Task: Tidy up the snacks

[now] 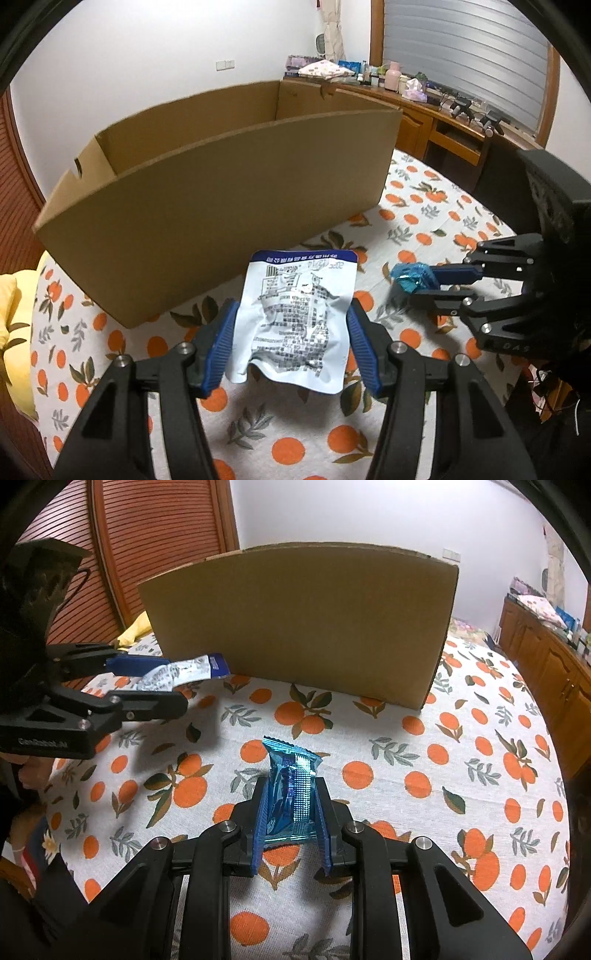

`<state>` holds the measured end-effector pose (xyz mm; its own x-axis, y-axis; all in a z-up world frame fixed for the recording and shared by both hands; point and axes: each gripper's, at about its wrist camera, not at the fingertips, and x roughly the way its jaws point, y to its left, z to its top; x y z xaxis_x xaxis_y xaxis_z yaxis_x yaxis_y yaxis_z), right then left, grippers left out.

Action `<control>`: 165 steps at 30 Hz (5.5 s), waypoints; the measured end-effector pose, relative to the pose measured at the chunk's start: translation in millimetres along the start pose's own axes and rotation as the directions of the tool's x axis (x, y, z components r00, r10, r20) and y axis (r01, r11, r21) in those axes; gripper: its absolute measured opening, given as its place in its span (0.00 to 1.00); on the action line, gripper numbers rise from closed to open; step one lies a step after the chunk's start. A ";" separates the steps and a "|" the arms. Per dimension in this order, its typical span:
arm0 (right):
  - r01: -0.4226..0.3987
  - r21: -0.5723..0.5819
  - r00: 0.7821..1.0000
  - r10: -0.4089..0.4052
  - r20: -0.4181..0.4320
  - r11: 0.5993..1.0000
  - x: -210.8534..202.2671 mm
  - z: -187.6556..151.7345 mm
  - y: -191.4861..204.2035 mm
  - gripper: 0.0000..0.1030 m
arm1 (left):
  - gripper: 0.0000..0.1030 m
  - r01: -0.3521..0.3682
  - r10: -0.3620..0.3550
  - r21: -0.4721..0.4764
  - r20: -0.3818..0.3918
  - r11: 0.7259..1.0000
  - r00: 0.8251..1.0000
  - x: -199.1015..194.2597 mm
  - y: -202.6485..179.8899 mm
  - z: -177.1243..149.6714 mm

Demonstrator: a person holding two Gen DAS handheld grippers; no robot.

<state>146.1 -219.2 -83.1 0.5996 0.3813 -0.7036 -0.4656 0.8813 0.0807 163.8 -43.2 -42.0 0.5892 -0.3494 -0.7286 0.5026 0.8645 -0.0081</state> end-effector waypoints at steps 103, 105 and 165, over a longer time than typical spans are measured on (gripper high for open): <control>0.082 0.049 0.977 -0.090 0.193 0.995 -32.2 154.7 -8.6 0.55 | 0.73 -0.140 0.175 -0.231 0.142 0.963 0.974 -48.1 90.3 87.8; 0.097 0.051 0.975 -0.105 0.194 0.994 -40.7 150.5 -7.0 0.56 | 0.74 -0.140 0.176 -0.228 0.149 0.964 0.973 -56.5 85.1 83.6; 0.222 0.160 0.897 -0.266 0.354 0.962 -143.6 54.1 29.4 0.89 | 1.00 -0.286 0.371 -0.326 0.240 0.901 0.897 -152.9 -9.0 -12.5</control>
<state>81.5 -232.9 58.4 0.8916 0.2067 -0.4028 -0.2108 0.9769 0.0346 61.2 6.9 60.9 0.8668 -0.0790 -0.4923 0.0784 0.9967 -0.0219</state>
